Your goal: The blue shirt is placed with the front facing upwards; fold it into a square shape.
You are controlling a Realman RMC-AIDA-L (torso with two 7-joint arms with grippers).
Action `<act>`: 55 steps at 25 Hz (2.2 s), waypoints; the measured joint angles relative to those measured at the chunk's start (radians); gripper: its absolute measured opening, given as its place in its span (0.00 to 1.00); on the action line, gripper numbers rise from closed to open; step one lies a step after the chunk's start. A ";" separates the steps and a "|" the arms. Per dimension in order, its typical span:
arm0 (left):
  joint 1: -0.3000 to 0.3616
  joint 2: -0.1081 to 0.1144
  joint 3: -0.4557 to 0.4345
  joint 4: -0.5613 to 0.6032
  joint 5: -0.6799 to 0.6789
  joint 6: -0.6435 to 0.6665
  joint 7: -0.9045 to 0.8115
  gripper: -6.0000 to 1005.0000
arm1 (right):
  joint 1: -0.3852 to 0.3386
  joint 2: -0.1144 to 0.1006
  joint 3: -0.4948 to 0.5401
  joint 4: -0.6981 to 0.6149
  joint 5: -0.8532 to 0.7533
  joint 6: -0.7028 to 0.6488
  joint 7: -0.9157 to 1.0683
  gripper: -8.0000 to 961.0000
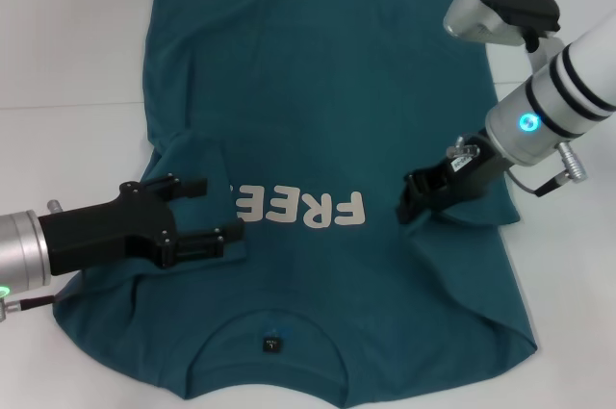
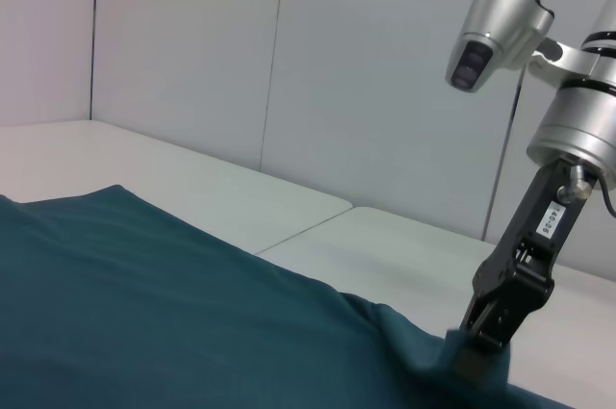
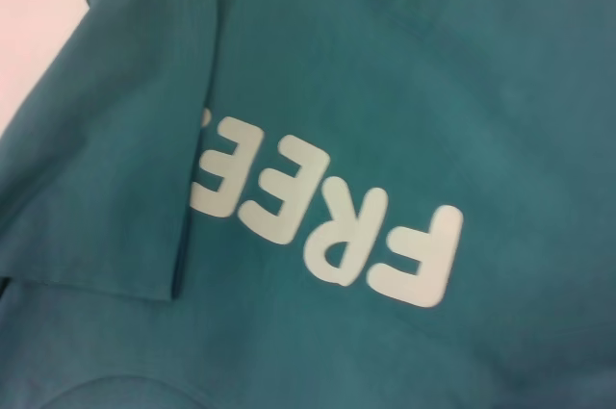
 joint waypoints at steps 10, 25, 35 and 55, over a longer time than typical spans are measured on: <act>0.001 -0.001 0.000 0.000 0.000 0.000 0.001 0.88 | -0.038 -0.012 0.067 0.000 0.003 0.008 0.002 0.25; -0.002 -0.001 0.000 0.000 0.000 0.001 0.002 0.88 | -0.210 -0.123 0.156 -0.007 0.097 0.054 0.002 0.75; -0.005 -0.002 0.000 0.000 0.000 0.014 0.003 0.88 | -0.239 -0.123 0.149 0.008 0.062 0.161 0.002 0.75; -0.002 -0.002 0.000 0.000 0.000 0.021 0.003 0.88 | -0.211 -0.093 0.149 0.105 0.051 0.270 -0.006 0.75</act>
